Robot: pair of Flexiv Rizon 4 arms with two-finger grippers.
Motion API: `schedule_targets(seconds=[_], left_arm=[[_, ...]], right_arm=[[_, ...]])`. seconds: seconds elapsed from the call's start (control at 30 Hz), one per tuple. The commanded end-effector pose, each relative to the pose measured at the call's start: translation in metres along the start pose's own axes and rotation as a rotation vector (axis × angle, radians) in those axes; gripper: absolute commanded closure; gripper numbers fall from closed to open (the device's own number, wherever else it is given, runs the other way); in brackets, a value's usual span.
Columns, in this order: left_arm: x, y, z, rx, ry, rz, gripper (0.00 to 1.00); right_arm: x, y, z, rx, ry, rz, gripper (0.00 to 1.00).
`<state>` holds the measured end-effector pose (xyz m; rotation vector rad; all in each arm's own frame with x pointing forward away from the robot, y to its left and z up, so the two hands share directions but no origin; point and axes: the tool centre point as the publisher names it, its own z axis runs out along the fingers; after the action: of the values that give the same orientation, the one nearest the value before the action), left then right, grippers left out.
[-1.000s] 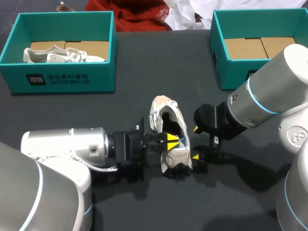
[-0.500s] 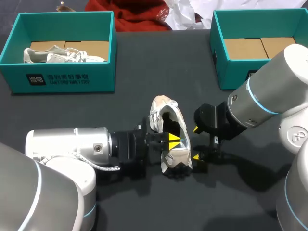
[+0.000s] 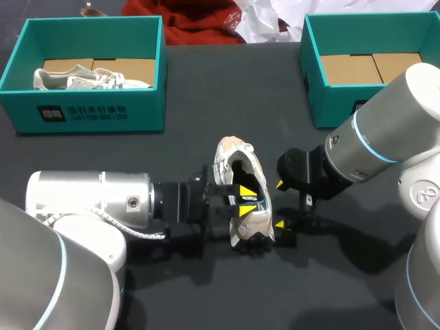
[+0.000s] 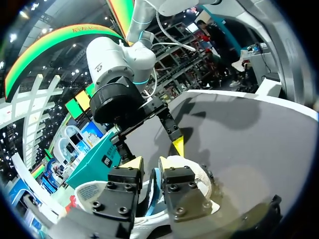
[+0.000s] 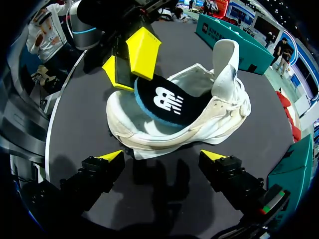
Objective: Take the shoe out of the shoebox, open the shoe tongue, remove and reinsert the insole, then place the shoe into the shoebox
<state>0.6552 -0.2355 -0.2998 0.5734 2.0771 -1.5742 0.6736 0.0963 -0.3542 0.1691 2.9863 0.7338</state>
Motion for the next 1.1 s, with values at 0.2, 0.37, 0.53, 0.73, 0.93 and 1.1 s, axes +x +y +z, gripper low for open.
schedule_targets(seconds=[0.2,0.37,0.53,0.73,0.93,1.1], left_arm=[[0.0,-0.004,-0.014,-0.015,0.118,0.004,0.77],[0.003,-0.006,-0.03,-0.042,0.177,0.03,0.76],[0.003,-0.008,-0.052,-0.052,0.237,0.026,0.76],[0.003,-0.011,-0.076,-0.064,0.33,0.017,0.75],[0.003,-0.011,-0.097,-0.128,0.422,0.038,0.76],[-0.006,-0.013,-0.112,-0.127,0.472,0.028,0.78]], right_arm=[[0.001,0.0,0.001,0.0,-0.003,-0.001,0.0],[0.001,0.0,0.001,0.0,-0.003,-0.001,0.0],[0.003,-0.002,-0.005,0.003,-0.008,0.003,0.0],[0.003,-0.018,-0.024,0.024,0.012,0.008,0.0],[0.006,-0.034,-0.047,0.049,0.005,0.019,0.0],[0.009,-0.046,-0.065,0.076,-0.007,0.033,0.0]])
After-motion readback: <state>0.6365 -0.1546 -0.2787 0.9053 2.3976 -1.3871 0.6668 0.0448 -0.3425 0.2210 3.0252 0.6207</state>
